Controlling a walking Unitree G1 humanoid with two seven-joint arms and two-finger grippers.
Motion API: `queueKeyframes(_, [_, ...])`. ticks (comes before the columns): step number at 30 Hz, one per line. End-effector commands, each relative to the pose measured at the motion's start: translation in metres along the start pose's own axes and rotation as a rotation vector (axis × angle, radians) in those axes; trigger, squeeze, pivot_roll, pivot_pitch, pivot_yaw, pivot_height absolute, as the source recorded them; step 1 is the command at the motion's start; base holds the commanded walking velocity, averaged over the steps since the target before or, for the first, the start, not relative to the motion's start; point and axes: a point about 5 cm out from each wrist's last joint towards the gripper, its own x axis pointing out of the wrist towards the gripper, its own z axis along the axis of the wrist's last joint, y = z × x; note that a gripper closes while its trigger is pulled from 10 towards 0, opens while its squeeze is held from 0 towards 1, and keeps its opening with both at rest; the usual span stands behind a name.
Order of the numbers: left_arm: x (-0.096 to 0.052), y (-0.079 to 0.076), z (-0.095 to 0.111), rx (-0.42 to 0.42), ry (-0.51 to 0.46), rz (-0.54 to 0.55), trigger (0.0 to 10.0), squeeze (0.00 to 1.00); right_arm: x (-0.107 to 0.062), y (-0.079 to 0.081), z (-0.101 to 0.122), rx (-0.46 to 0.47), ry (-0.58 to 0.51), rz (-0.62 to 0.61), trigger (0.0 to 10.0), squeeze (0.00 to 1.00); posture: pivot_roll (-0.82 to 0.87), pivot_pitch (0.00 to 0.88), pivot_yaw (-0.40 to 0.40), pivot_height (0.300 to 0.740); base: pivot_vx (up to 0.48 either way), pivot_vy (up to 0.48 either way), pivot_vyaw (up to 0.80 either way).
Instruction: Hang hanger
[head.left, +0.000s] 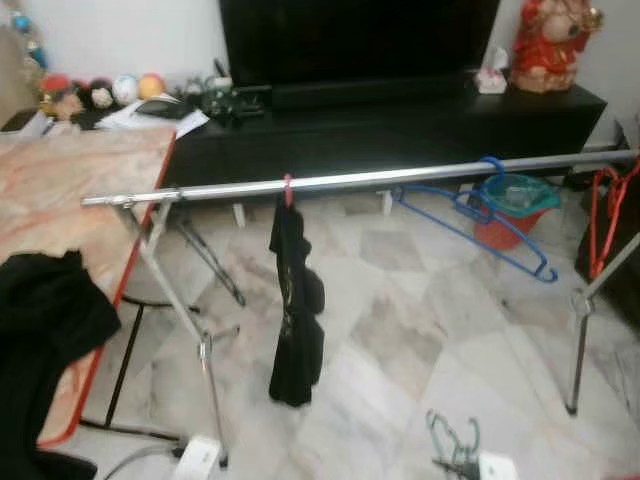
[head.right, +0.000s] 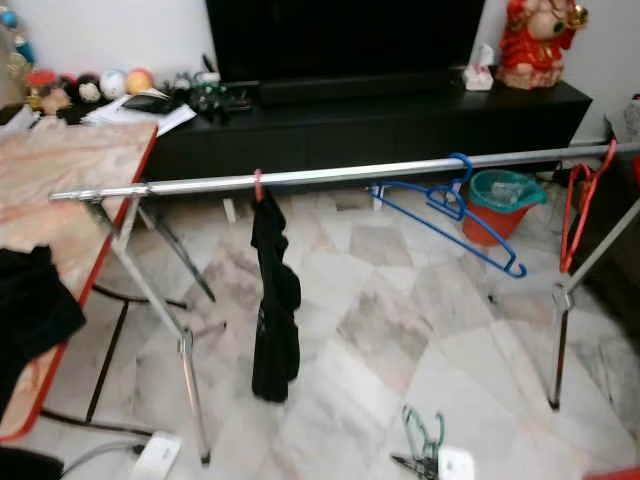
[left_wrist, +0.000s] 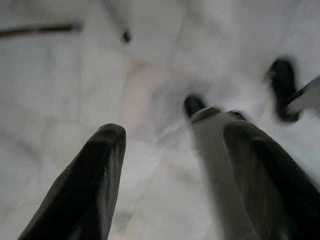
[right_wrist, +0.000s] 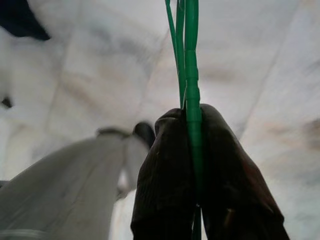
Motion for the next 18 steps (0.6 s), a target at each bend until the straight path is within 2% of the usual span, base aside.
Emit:
queueKeyframes(1, [-0.0021, 0.0116, -0.0079, 0.009, 0.028, 0.029, 10.0, 0.0, 0.002, 0.0087, 0.0062, -0.005, -0.018, 0.024, 10.0, 0.0, -0.14, 0.0, 0.012, 0.74, 0.3, 0.0, 0.0])
queueKeyframes(18, [-0.0021, 0.012, -0.0074, 0.005, 0.028, 0.034, 10.0, 0.0, 0.0022, 0.0091, 0.0093, -0.027, -0.034, 0.033, 10.0, 0.0, -0.15, 0.0, 0.008, 0.74, 0.296, 0.0, 0.0])
